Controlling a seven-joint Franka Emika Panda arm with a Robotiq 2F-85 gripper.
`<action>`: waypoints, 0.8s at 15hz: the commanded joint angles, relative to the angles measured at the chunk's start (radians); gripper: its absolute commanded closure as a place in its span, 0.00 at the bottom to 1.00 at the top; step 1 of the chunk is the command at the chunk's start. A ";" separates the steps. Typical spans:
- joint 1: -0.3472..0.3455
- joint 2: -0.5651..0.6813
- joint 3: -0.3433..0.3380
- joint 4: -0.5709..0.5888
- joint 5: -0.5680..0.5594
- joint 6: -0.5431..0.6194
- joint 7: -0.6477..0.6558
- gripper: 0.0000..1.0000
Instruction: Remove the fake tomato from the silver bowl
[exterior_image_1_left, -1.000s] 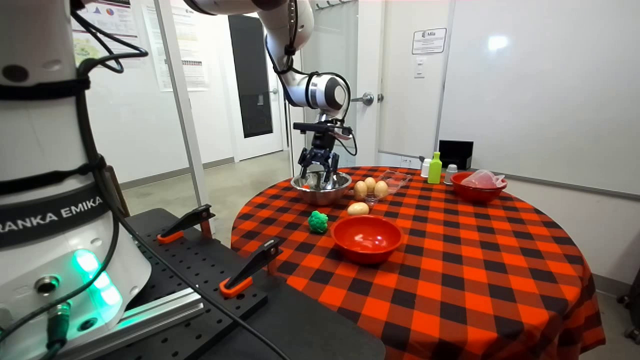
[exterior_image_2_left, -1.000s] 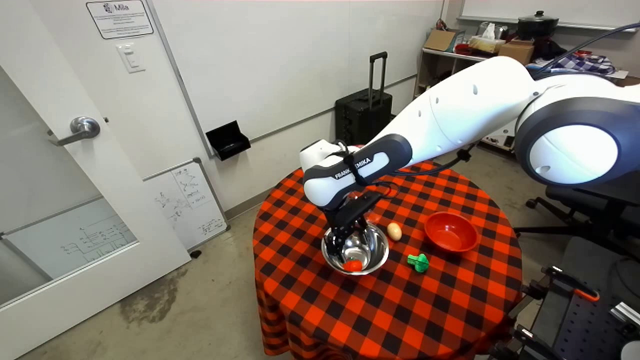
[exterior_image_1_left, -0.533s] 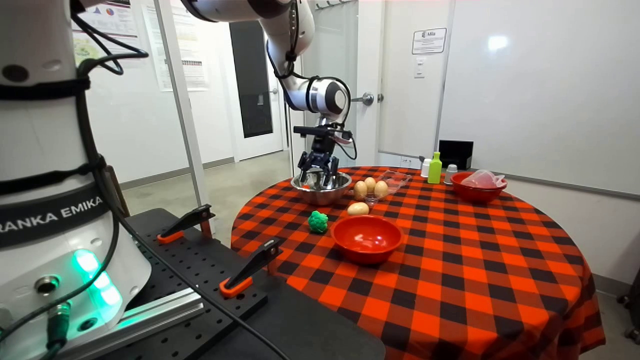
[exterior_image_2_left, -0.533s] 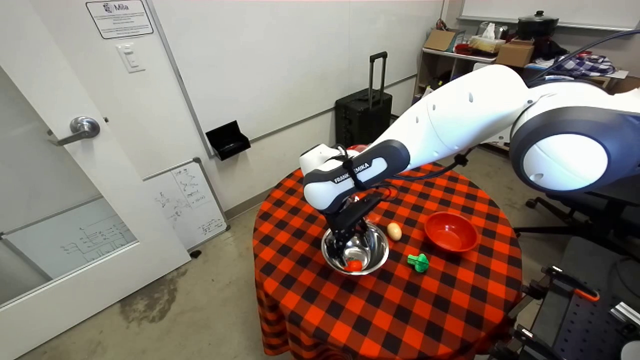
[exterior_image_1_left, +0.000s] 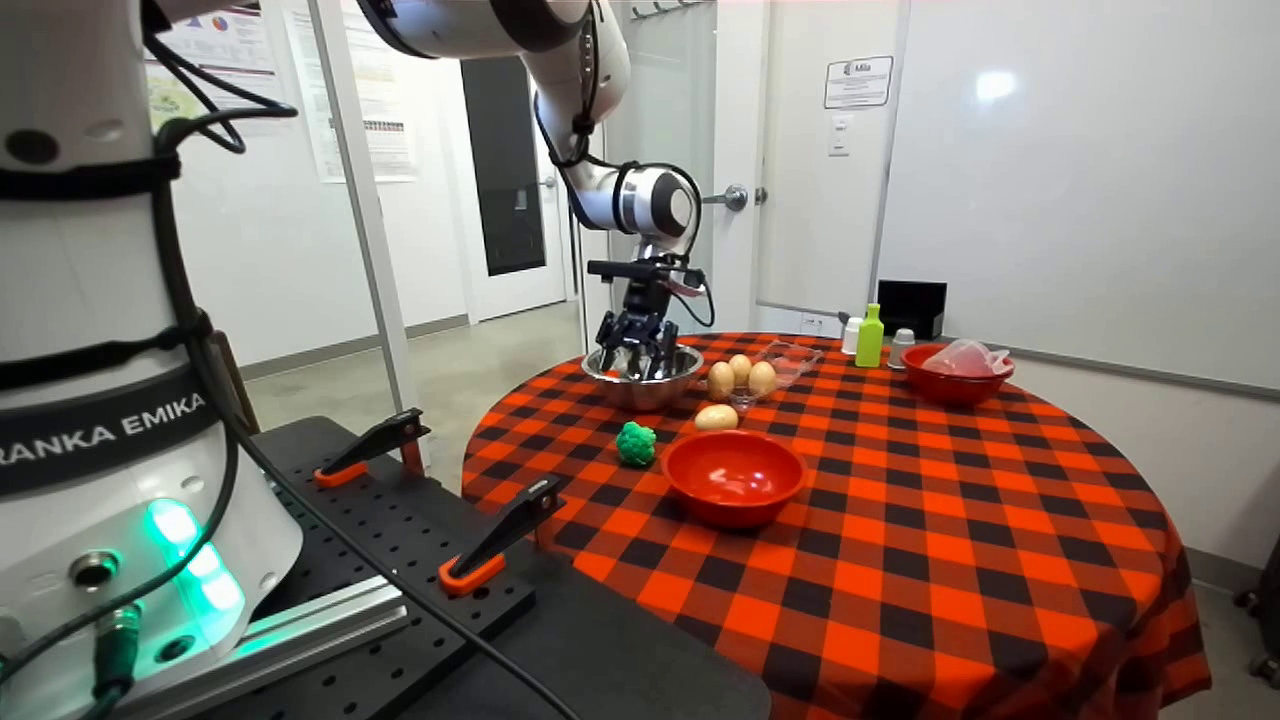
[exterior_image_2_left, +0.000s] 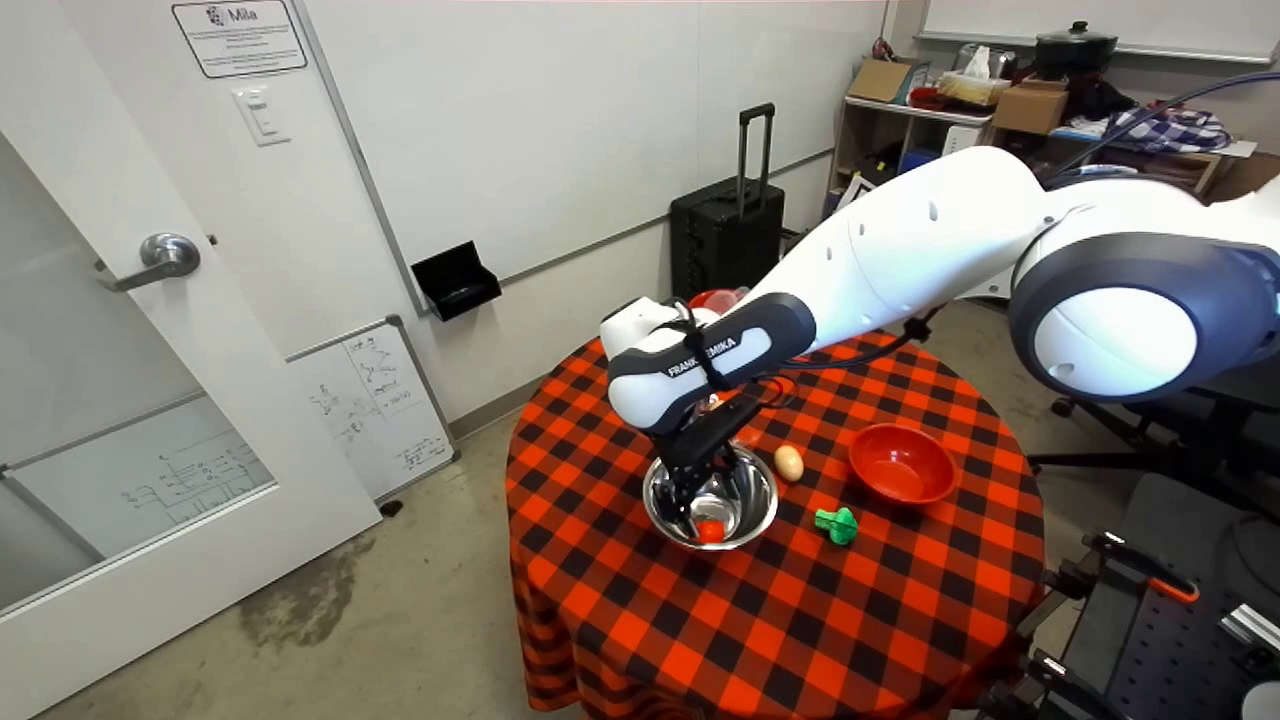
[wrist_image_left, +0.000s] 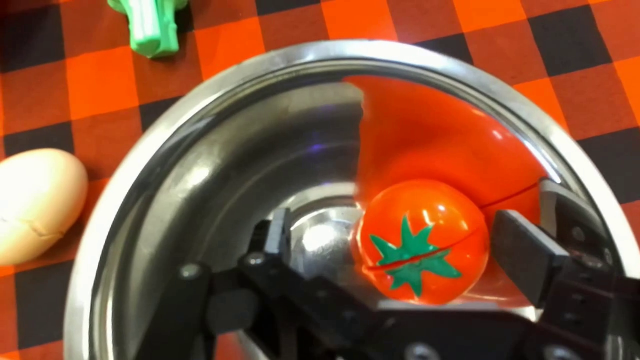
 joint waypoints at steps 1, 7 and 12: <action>0.019 0.034 -0.022 0.065 -0.009 -0.046 0.012 0.00; 0.024 0.055 -0.029 0.090 -0.011 -0.065 0.012 0.00; 0.028 0.071 -0.028 0.100 -0.011 -0.075 0.011 0.03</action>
